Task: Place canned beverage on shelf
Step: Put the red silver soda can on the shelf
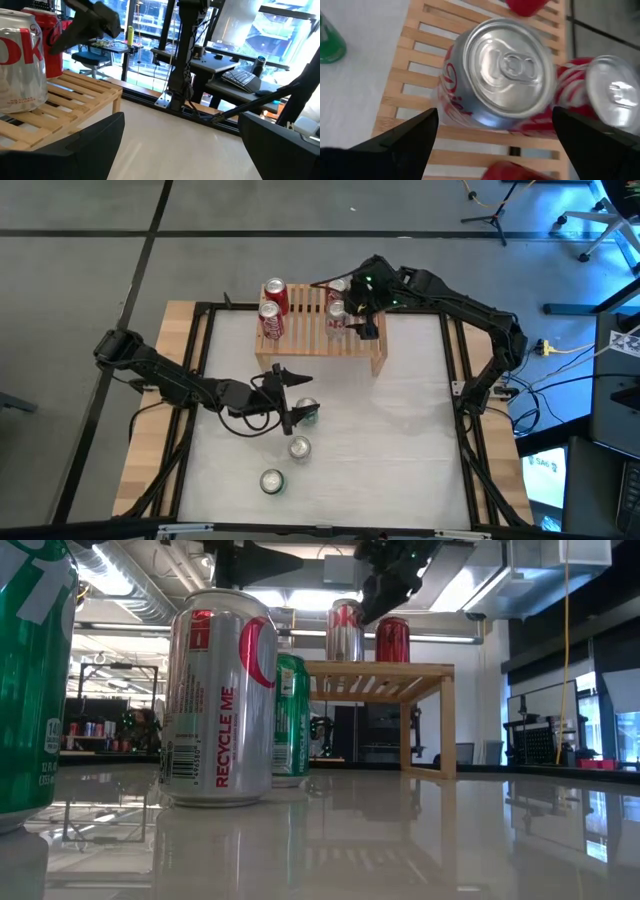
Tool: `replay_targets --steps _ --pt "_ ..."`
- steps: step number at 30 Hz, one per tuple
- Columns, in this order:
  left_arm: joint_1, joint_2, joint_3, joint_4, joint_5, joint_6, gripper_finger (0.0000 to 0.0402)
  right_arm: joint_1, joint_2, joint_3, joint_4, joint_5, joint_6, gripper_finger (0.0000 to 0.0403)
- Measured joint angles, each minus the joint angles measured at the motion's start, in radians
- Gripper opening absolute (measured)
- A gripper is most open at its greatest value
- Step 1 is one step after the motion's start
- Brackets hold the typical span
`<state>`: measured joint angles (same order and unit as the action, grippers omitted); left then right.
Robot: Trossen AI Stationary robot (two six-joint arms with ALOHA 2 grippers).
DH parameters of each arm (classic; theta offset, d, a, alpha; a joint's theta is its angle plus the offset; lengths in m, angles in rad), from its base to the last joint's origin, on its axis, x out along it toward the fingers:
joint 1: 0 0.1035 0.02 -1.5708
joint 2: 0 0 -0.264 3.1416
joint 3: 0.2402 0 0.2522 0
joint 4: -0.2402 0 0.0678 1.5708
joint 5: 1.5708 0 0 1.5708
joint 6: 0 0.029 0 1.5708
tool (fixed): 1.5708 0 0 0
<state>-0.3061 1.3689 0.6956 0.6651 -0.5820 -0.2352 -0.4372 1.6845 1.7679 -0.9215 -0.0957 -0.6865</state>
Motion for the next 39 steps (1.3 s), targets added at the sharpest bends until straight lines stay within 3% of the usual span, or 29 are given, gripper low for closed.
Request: replay_targets --steps 6,15,20,22,27,32,39 --pt "0.000 0.000 0.000 0.000 0.000 -0.004 0.0381 0.018 -0.044 0.000 -0.005 0.026 0.005 0.0386" --pt "-0.010 0.000 0.012 -0.002 0.059 -0.150 0.0381 0.089 -0.109 0.000 -0.069 0.050 0.039 0.0386" --pt "-0.032 0.000 0.075 -0.009 0.066 -0.090 0.0381 0.154 -0.147 0.000 -0.160 0.121 0.077 0.0386" --pt "-0.039 -0.001 0.126 -0.072 0.061 -0.050 0.0381 0.179 -0.167 0.000 -0.186 0.140 0.108 0.0386" --pt "-0.042 -0.001 0.280 -0.408 0.008 -0.060 0.0381 0.242 -0.235 0.000 -0.238 0.130 0.200 0.0386" --pt "-0.049 -0.001 0.386 -0.650 0.003 -0.167 0.0381 0.309 -0.300 0.000 -0.304 0.083 0.328 0.0386" --pt "-0.107 -0.001 0.409 -0.869 0.036 -0.374 0.0378 0.439 -0.390 -0.094 -0.293 0.006 0.422 0.0386"
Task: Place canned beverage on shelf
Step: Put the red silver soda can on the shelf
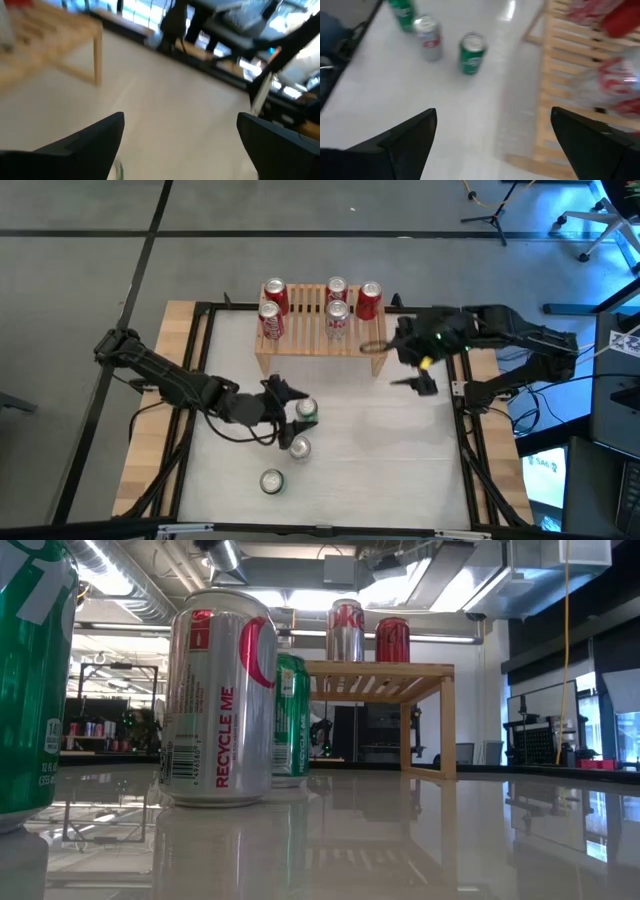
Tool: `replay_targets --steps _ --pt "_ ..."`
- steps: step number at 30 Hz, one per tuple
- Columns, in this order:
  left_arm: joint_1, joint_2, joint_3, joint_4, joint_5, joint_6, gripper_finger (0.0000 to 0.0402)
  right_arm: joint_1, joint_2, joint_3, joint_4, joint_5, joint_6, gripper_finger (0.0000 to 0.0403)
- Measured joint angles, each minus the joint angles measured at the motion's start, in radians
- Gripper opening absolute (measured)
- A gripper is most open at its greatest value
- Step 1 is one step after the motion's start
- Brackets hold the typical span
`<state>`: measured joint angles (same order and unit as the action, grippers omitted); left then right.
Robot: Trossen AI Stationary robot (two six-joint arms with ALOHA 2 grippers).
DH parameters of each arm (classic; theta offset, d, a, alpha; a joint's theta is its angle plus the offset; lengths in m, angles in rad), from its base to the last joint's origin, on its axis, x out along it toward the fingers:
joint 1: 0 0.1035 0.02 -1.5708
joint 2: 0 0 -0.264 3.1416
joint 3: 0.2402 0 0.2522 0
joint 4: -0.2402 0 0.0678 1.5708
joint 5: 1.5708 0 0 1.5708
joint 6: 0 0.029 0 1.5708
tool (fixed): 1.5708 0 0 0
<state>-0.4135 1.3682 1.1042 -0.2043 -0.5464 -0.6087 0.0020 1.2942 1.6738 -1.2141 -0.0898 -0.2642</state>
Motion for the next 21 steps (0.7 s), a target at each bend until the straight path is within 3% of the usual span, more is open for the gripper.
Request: replay_targets --steps 5,15,21 --pt "-0.055 0.000 0.000 -0.116 0.041 -0.116 0.0377 0.071 -0.065 -0.149 0.106 0.035 0.064 0.0386" --pt "-0.103 0.006 0.000 -0.199 0.024 -0.115 0.0377 0.105 -0.096 -0.387 0.383 0.024 0.147 0.0386" --pt "-0.105 0.084 0.000 -0.204 0.045 -0.115 0.0377 0.105 -0.086 -0.476 0.504 -0.009 0.187 0.0386"
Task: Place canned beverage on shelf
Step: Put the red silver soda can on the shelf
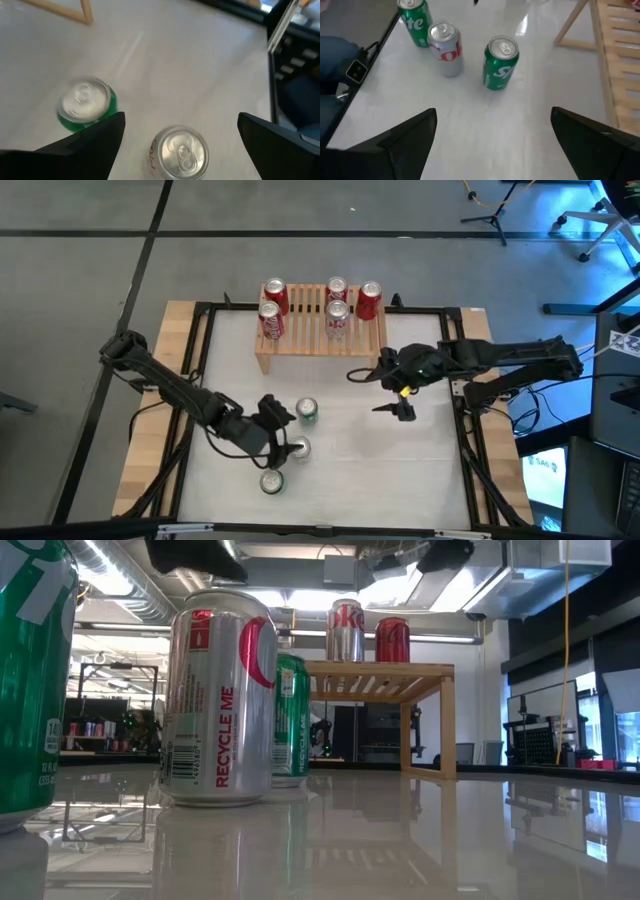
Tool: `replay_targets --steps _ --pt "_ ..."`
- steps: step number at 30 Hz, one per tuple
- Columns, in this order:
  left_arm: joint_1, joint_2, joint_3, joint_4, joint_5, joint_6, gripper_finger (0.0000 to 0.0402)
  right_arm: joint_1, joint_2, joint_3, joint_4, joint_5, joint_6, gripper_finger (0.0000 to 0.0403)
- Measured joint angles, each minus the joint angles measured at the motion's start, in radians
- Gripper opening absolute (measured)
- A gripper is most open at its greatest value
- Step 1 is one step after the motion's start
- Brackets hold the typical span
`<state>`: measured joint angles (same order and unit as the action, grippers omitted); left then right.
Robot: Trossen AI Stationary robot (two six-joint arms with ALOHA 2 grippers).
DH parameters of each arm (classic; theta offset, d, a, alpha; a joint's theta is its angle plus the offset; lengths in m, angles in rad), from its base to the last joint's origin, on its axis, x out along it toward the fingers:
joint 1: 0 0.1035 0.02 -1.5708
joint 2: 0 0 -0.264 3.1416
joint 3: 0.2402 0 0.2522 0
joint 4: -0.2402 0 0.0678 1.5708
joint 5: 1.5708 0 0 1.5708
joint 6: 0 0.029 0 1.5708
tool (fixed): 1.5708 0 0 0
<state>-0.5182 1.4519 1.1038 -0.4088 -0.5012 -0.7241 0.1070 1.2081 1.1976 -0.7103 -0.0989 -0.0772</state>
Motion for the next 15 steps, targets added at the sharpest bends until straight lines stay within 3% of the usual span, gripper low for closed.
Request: replay_targets --steps 8,15 --pt "0.000 0.116 -0.001 0.018 0.059 -0.002 0.0377 0.000 0.004 -0.068 0.095 -0.026 0.032 0.0386" --pt "0.000 0.132 -0.001 0.031 0.092 -0.034 0.0377 0.000 0.004 -0.082 0.125 -0.029 0.032 0.0386"
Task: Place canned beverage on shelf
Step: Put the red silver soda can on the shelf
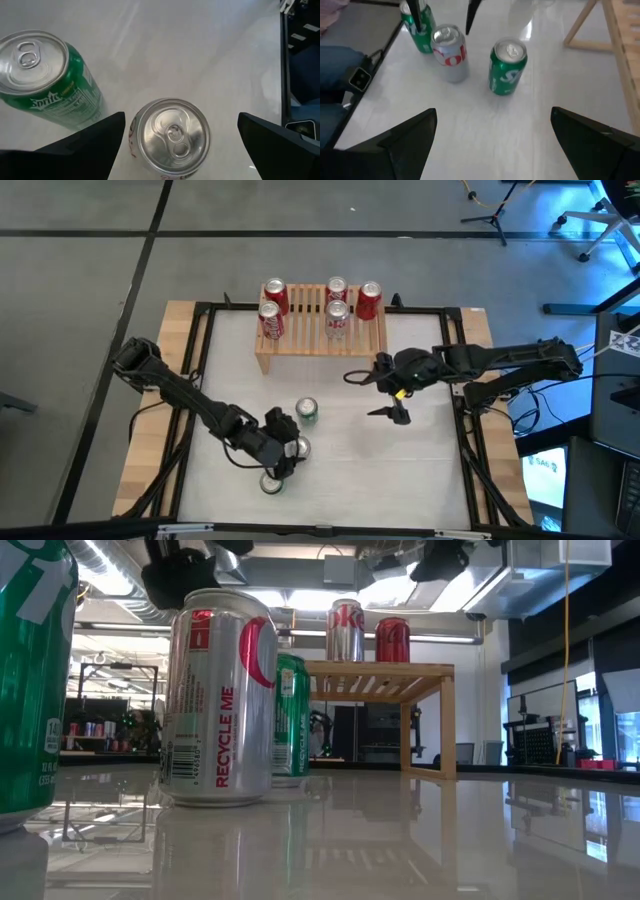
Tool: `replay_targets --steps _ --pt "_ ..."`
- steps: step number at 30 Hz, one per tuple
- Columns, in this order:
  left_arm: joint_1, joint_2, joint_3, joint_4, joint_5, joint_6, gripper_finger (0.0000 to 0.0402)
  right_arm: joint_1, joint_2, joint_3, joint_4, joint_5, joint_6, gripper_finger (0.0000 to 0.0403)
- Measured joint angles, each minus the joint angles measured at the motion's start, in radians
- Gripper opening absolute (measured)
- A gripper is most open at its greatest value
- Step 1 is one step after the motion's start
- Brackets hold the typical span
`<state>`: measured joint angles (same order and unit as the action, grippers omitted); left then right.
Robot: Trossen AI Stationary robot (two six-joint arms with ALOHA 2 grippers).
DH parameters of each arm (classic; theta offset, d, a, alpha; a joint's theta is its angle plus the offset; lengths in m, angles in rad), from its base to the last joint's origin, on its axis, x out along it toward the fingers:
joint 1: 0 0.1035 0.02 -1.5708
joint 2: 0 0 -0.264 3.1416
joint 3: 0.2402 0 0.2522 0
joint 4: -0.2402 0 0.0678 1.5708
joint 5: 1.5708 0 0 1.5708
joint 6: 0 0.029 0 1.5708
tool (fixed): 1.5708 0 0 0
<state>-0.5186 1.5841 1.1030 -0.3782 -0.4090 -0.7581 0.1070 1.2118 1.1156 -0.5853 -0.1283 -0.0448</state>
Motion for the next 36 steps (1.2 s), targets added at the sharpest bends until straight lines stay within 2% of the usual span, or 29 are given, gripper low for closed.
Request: replay_targets --steps 13,36 --pt "-0.016 0.061 0.000 0.001 0.032 0.001 0.0377 0.000 0.000 0.000 0.032 -0.022 0.000 0.0386" --pt "0.000 0.061 0.000 -0.026 0.043 0.009 0.0376 0.000 0.000 0.000 0.037 -0.022 0.000 0.0386"
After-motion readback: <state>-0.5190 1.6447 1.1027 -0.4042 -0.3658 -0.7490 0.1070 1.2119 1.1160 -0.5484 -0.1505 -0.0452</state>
